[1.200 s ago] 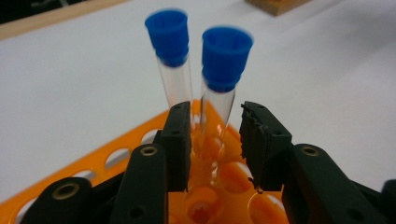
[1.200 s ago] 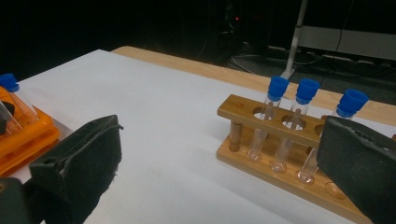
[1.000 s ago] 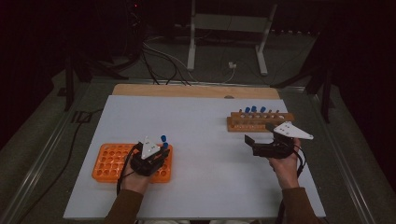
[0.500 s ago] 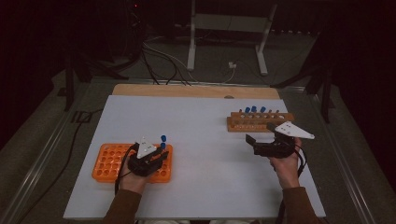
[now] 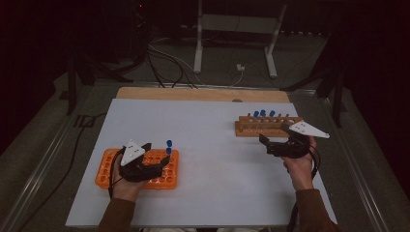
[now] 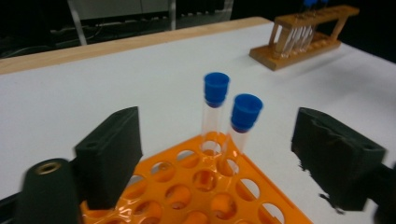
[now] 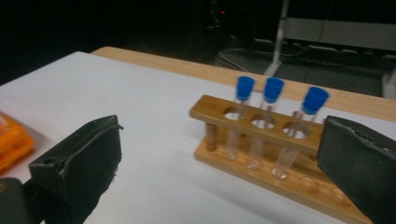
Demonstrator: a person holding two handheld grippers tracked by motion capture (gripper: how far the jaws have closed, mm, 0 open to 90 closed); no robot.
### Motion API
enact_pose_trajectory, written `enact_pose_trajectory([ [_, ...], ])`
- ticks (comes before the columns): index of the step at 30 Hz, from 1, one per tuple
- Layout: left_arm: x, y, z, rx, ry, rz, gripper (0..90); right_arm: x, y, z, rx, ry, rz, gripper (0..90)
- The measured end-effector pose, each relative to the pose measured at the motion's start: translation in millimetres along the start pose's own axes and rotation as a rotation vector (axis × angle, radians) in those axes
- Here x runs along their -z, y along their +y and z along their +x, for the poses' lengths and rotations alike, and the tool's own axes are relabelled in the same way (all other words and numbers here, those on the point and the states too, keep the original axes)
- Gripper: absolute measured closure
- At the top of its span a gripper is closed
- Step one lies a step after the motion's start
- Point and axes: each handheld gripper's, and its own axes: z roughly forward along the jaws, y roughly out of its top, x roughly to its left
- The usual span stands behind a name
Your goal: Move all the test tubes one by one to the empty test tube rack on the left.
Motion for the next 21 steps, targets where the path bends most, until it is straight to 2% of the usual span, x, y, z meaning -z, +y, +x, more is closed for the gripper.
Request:
enact_pose_trajectory([
  [4, 1.2, -1.3, 5.4, 0.020, 0.006, -0.012, 9.1, -1.8, 4.8, -8.1, -0.016, -0.030, 0.000, 0.0],
  [8, 1.4, -1.3, 6.6, 0.017, 0.036, -0.007, 1.2, -6.7, 8.9, -15.4, -0.034, -0.043, 0.008, 0.0],
  [10, 1.8, -1.3, 7.4, 0.016, 0.048, -0.008, 0.3, -10.1, 11.3, -18.5, -0.035, -0.053, 0.016, 0.0],
  [17, 1.6, -4.1, 9.1, 0.030, 0.046, -0.009, 0.4, -25.6, 18.4, -36.2, -0.053, -0.087, 0.060, 4.1],
  [21, 0.1, -5.6, 8.0, 0.029, 0.047, -0.001, 0.4, -33.2, 22.2, -44.6, -0.052, -0.115, 0.078, 10.4],
])
